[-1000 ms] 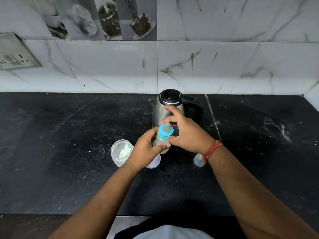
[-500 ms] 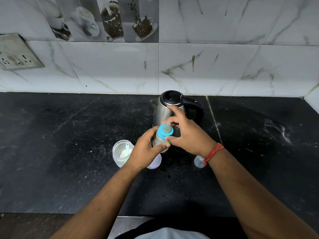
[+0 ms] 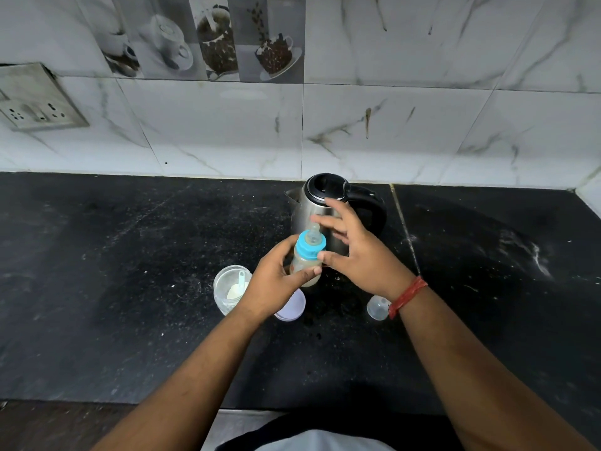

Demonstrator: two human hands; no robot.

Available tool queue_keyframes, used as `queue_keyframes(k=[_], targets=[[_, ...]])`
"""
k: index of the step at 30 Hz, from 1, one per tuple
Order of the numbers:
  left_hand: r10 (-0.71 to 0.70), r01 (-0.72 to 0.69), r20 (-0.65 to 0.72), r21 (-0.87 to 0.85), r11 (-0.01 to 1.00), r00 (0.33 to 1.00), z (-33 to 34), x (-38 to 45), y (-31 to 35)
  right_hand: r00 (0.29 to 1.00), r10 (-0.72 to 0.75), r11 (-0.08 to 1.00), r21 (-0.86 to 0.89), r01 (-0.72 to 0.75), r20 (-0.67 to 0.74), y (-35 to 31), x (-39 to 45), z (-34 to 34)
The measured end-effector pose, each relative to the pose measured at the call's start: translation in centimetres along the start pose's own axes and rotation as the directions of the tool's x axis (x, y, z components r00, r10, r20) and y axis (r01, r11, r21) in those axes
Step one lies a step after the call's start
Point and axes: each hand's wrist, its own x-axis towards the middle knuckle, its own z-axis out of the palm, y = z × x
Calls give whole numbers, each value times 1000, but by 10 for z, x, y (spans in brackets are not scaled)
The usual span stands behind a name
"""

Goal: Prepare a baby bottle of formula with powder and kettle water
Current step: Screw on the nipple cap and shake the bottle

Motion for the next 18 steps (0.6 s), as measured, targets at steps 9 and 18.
queue_keyframes(k=[9,18], targets=[[23,-23,9,19,1000,1000,5,3,2,934,-6,998,-59,-16,-356,1,-3,32],[27,-28,35,35,999,999,4,3,6,999,12,958,288,3,-51,13,1,1]])
